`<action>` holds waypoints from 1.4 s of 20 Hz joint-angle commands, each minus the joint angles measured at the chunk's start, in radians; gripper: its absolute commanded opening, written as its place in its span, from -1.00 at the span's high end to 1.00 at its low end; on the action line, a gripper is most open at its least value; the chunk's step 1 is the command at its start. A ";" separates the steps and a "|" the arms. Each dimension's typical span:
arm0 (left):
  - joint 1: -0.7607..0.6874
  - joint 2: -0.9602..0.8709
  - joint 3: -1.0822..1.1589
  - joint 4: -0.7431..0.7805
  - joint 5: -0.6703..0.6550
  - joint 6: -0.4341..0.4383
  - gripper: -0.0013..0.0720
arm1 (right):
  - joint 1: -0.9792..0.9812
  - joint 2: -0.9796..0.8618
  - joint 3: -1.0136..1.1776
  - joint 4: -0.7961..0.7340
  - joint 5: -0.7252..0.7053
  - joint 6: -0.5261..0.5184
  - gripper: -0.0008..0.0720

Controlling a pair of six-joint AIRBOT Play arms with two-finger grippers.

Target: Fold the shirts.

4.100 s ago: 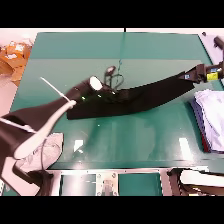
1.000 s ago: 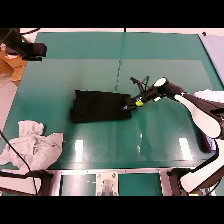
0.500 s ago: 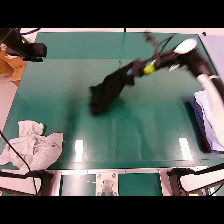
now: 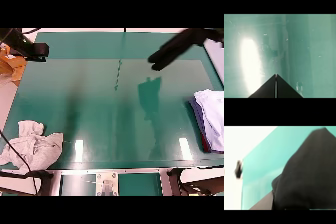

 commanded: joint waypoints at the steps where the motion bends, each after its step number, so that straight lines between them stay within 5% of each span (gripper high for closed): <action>1: 0.001 0.000 0.000 -0.002 0.003 0.000 0.89 | -0.195 0.001 -0.006 -0.029 -0.042 0.035 0.93; 8: 0.001 0.000 0.000 -0.003 0.002 0.000 0.89 | -0.357 0.002 -0.006 -0.098 0.077 -0.002 0.93; 12: 0.001 0.000 0.000 -0.003 -0.011 0.000 0.89 | -0.376 0.031 -0.006 -0.274 0.191 0.048 0.93; 17: 0.001 0.000 0.000 -0.034 -0.019 0.000 0.89 | -0.407 0.113 -0.006 -0.319 0.309 0.090 0.93; 22: 0.001 0.000 0.000 -0.060 -0.020 0.001 0.89 | -0.411 0.161 -0.008 -0.577 0.537 0.102 0.93; 28: 0.001 0.000 0.000 -0.068 -0.033 0.003 0.89 | -0.411 0.275 -0.253 -0.803 0.558 0.111 0.93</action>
